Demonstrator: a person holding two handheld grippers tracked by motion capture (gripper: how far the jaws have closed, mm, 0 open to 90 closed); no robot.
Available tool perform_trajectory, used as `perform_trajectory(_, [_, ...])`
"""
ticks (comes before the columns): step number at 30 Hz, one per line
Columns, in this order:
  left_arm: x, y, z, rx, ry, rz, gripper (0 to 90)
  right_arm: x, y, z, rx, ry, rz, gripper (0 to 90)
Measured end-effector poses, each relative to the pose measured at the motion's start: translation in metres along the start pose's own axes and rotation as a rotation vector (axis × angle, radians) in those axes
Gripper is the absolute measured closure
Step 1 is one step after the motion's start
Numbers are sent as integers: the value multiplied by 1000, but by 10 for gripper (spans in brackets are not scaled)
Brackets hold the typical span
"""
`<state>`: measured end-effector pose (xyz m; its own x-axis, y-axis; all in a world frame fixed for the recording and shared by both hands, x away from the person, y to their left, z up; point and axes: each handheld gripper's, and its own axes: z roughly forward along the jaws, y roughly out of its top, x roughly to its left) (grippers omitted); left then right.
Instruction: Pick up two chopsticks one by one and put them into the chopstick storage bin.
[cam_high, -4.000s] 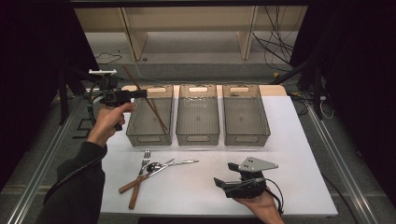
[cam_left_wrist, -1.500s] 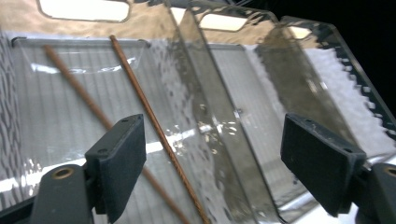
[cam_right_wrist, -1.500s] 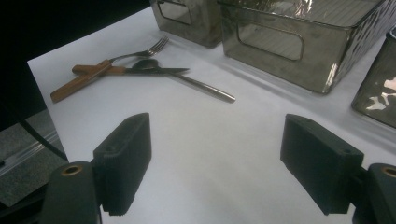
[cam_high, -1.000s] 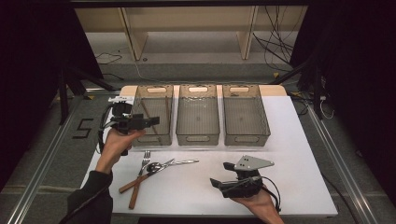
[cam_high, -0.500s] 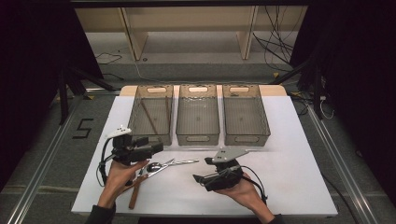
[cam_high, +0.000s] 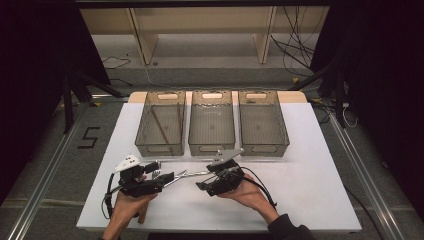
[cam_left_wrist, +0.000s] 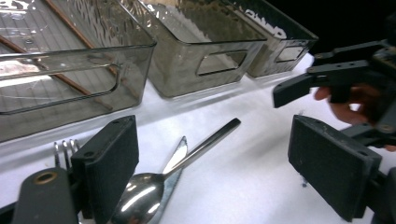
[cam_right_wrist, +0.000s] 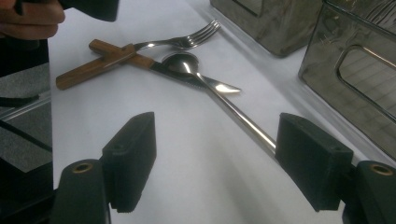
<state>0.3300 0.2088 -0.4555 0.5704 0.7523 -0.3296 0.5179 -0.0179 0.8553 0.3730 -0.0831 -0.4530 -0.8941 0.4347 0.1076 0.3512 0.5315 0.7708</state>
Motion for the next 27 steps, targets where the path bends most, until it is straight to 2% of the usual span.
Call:
perform_trajectory(7, [-2,-6,-4,-34,2,3,162,-5,3,5,15,4,-11,299])
perform_trajectory(11, [-3,-10,-6,-38,3,-8,162,-8,6,9,26,12,-15,299])
perform_trajectory(15, [-4,-13,-7,-39,16,7,162,-9,11,15,41,17,-34,299])
perform_trajectory(19, [-7,-12,-10,-60,9,22,162,-11,17,20,66,17,-47,299])
perform_trajectory(24, [-8,-13,-12,-78,20,38,162,-14,24,25,88,26,-70,314])
perform_trajectory(27, [-8,-14,-14,-87,19,34,162,-16,27,28,98,30,-74,331])
